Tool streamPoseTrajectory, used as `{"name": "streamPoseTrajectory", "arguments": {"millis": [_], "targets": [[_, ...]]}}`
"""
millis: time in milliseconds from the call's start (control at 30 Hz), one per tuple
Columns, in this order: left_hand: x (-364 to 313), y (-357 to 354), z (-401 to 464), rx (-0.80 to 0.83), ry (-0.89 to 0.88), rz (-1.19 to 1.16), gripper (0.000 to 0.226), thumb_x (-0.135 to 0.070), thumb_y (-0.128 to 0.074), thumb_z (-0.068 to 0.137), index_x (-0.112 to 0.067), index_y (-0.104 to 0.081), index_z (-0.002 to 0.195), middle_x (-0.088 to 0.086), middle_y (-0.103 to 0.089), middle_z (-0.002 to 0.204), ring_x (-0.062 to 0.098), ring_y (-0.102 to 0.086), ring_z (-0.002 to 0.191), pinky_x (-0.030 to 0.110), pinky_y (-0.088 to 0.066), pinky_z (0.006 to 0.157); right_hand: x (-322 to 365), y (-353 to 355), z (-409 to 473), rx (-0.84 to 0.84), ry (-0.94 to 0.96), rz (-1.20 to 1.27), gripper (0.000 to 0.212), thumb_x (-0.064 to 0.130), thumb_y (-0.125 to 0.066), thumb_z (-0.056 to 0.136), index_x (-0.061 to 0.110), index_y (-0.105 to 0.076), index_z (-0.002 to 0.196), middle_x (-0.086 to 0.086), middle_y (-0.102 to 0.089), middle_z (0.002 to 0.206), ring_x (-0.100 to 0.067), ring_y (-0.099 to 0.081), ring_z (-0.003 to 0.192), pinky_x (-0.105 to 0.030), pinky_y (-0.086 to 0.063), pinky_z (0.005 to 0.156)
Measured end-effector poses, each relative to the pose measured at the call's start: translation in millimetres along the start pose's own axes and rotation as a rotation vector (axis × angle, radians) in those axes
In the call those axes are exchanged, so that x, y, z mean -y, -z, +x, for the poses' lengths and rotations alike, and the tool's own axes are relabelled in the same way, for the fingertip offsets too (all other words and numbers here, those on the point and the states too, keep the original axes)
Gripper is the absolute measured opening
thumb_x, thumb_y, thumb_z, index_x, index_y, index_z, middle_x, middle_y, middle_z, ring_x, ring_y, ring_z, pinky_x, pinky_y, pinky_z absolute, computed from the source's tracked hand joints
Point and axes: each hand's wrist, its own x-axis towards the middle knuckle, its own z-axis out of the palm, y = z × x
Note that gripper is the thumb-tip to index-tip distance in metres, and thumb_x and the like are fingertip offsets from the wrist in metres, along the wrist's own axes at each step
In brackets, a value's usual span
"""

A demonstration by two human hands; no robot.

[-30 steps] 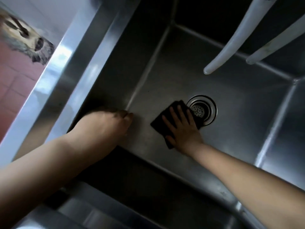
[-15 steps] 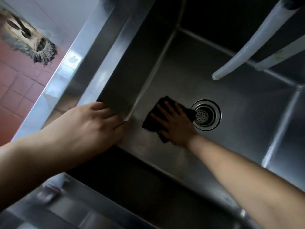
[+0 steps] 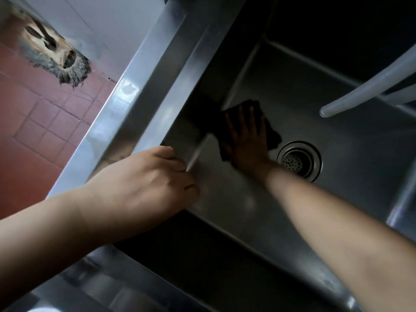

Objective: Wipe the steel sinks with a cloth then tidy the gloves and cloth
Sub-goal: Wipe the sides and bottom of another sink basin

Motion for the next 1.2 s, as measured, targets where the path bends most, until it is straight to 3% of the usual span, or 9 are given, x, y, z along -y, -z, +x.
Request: {"name": "streamPoseTrajectory", "arguments": {"millis": [67, 200, 300, 433, 533, 700, 933, 1067, 1200], "targets": [[-1, 3, 1, -0.009, 0.005, -0.006, 0.020, -0.019, -0.048, 0.092, -0.019, -0.064, 0.080, 0.001, -0.060, 0.072, 0.028, -0.058, 0.073, 0.038, -0.046, 0.071, 28, -10, -37, 0.020, 0.123, 0.008, 0.066, 0.046, -0.041, 0.094, 0.022, -0.014, 0.150, -0.016, -0.006, 0.157, -0.043, 0.003, 0.142, -0.057, 0.007, 0.111], [-2, 6, 2, -0.009, -0.001, -0.022, 0.023, -0.017, -0.045, 0.093, -0.019, -0.061, 0.077, 0.000, -0.057, 0.071, 0.028, -0.056, 0.072, 0.037, -0.047, 0.069, 74, -28, -95, 0.008, 0.333, -0.038, 0.059, 0.046, -0.036, 0.087, 0.022, -0.038, 0.142, -0.013, -0.038, 0.147, -0.039, -0.028, 0.137, -0.061, -0.019, 0.110], [-2, 6, 2, -0.016, -0.002, -0.021, 0.023, -0.017, -0.046, 0.093, -0.019, -0.063, 0.078, 0.000, -0.057, 0.071, 0.027, -0.055, 0.070, 0.036, -0.047, 0.069, 78, -37, -106, -0.039, 0.441, -0.005, 0.059, 0.044, -0.034, 0.088, 0.021, -0.031, 0.142, -0.011, -0.037, 0.148, -0.035, -0.021, 0.138, -0.055, -0.014, 0.110], [-1, 5, 3, -0.039, 0.009, -0.021, 0.029, -0.017, -0.041, 0.096, -0.018, -0.064, 0.077, 0.001, -0.057, 0.071, 0.027, -0.056, 0.070, 0.035, -0.046, 0.070, 63, -33, -87, -0.083, 0.512, -0.010, 0.061, 0.045, -0.046, 0.085, 0.022, -0.038, 0.141, -0.008, -0.039, 0.148, -0.033, -0.029, 0.138, -0.054, -0.024, 0.111], [-2, 4, 3, -0.040, 0.019, -0.022, 0.029, -0.016, -0.042, 0.097, -0.017, -0.064, 0.077, 0.002, -0.058, 0.071, 0.029, -0.056, 0.071, 0.037, -0.046, 0.071, 45, -23, -54, -0.108, 0.462, -0.034, 0.061, 0.044, -0.055, 0.084, 0.022, -0.043, 0.140, -0.009, -0.040, 0.147, -0.035, -0.033, 0.136, -0.058, -0.024, 0.108], [1, -1, 1, -0.017, 0.036, -0.038, 0.026, -0.017, -0.044, 0.096, -0.017, -0.064, 0.080, 0.004, -0.059, 0.075, 0.029, -0.058, 0.077, 0.039, -0.047, 0.074, 4, -5, -7, -0.077, 0.464, -0.030, 0.059, 0.043, -0.040, 0.091, 0.019, -0.033, 0.145, -0.011, -0.029, 0.152, -0.037, -0.022, 0.140, -0.057, -0.014, 0.112], [0, -6, 2, -0.026, 0.040, -0.026, 0.031, -0.015, -0.040, 0.097, -0.016, -0.067, 0.083, 0.004, -0.065, 0.081, 0.028, -0.061, 0.076, 0.036, -0.038, 0.071, -46, 18, 51, -0.106, 0.262, -0.052, 0.059, 0.039, -0.037, 0.097, 0.020, -0.018, 0.149, -0.011, -0.016, 0.156, -0.032, -0.008, 0.145, -0.048, -0.001, 0.116], [1, -6, 0, -0.025, 0.034, -0.021, 0.033, -0.015, -0.038, 0.098, -0.016, -0.068, 0.085, 0.004, -0.066, 0.085, 0.028, -0.062, 0.081, 0.037, -0.039, 0.074, -71, 32, 78, -0.155, 0.208, 0.023, 0.058, 0.036, -0.038, 0.096, 0.018, -0.023, 0.149, -0.012, -0.022, 0.155, -0.032, -0.015, 0.143, -0.053, -0.011, 0.115], [2, -7, 0, -0.018, 0.051, -0.026, 0.035, -0.017, -0.034, 0.098, -0.015, -0.068, 0.089, 0.004, -0.067, 0.089, 0.027, -0.062, 0.085, 0.036, -0.038, 0.078, -100, 47, 122, -0.151, -0.028, 0.162, 0.052, 0.037, -0.043, 0.095, 0.017, -0.036, 0.143, -0.013, -0.038, 0.146, -0.031, -0.032, 0.136, -0.050, -0.027, 0.110]]}}
